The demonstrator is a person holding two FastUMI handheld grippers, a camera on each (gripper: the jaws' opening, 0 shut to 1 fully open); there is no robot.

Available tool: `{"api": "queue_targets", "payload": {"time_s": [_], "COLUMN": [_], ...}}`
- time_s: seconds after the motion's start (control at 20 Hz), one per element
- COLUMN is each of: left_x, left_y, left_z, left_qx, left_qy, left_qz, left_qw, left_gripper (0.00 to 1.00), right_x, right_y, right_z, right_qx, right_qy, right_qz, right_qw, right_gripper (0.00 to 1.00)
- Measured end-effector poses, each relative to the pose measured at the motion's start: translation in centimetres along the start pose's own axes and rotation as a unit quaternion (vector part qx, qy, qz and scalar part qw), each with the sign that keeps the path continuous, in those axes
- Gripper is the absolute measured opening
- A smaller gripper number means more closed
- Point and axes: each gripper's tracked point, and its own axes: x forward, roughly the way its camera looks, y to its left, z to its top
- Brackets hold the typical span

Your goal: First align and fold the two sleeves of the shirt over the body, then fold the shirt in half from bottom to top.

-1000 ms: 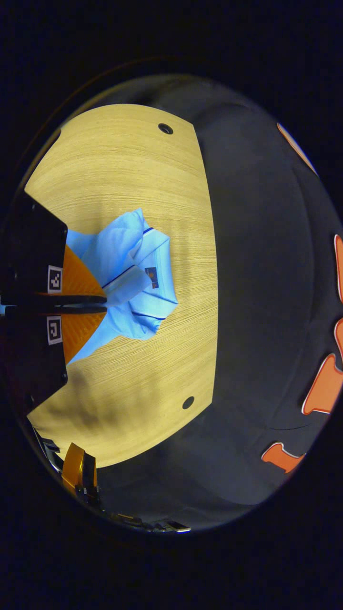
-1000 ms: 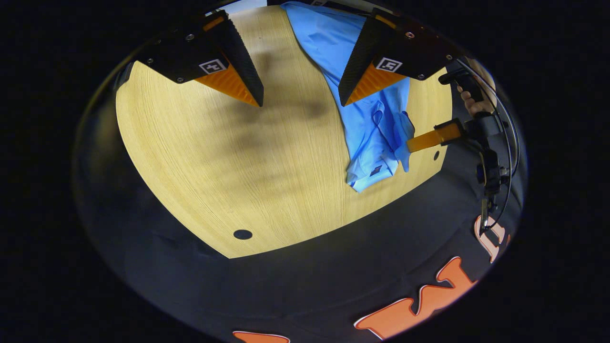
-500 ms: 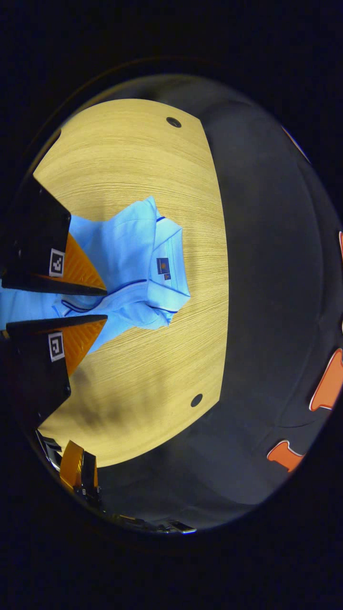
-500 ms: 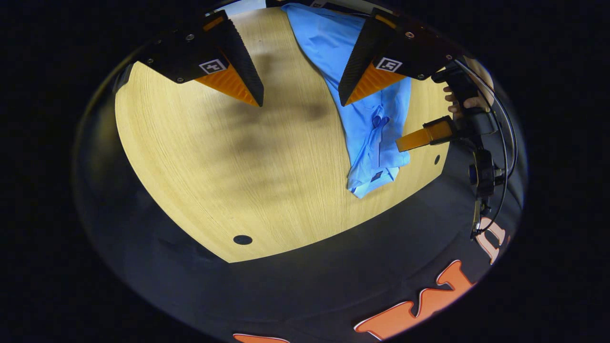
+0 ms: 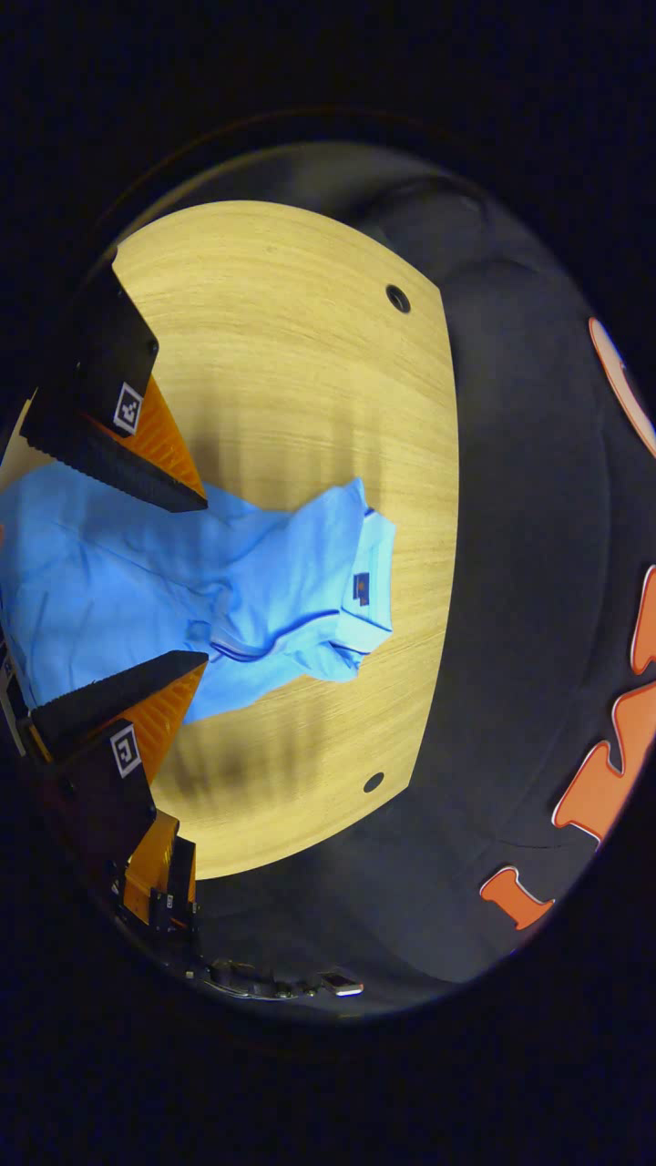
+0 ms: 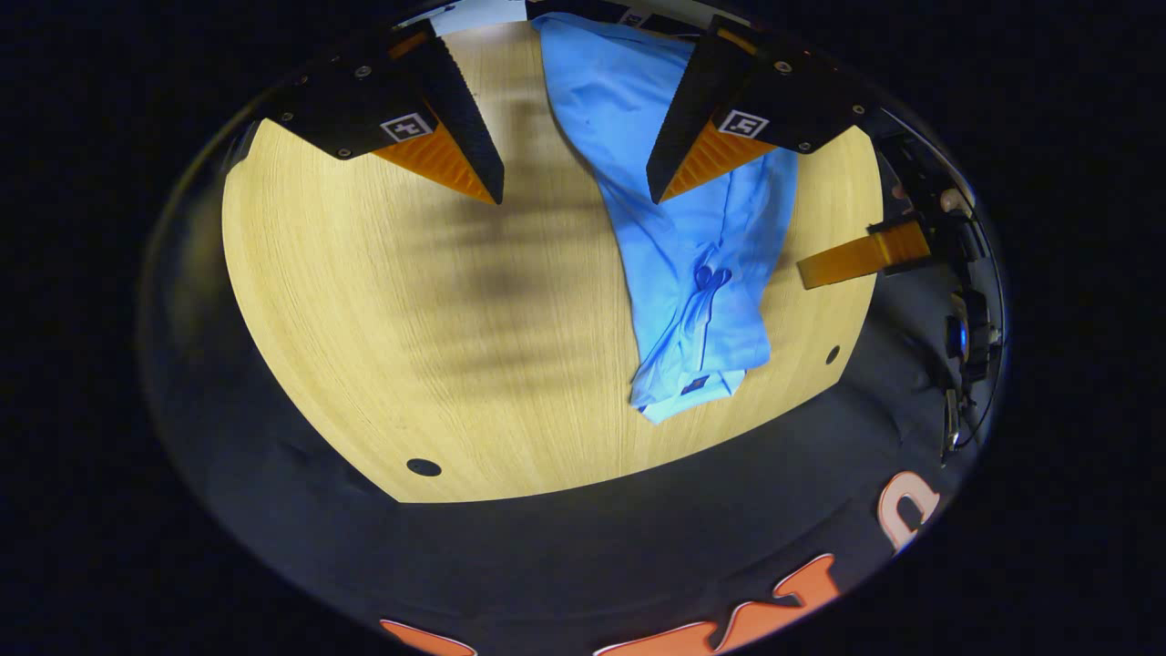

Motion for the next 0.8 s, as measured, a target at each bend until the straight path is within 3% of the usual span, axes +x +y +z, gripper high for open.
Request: {"api": "queue_targets", "payload": {"time_s": [0.4,0.55,0.8], "left_x": [-4.6,-5.6,-7.2], "left_y": [5.8,6.3,6.0], "left_z": [-10.9,-14.5,-20.6], "left_qx": [-0.014,-0.033,-0.02], "left_qy": [0.054,0.077,0.116], "left_qz": [0.032,0.031,0.031], "left_qw": [0.998,0.996,0.993], "left_gripper": [1.0,1.0,1.0], "right_x": [-0.2,-1.1,-2.3], "right_y": [1.2,0.9,0.0], "right_z": [-8.9,-12.7,-18.3], "right_qx": [-0.041,-0.061,-0.068], "right_qy": [0.06,0.084,0.133], "right_qz": [-0.029,-0.044,-0.061], "right_qw": [0.997,0.994,0.987], "right_gripper": [0.98,0.98,0.98]}}
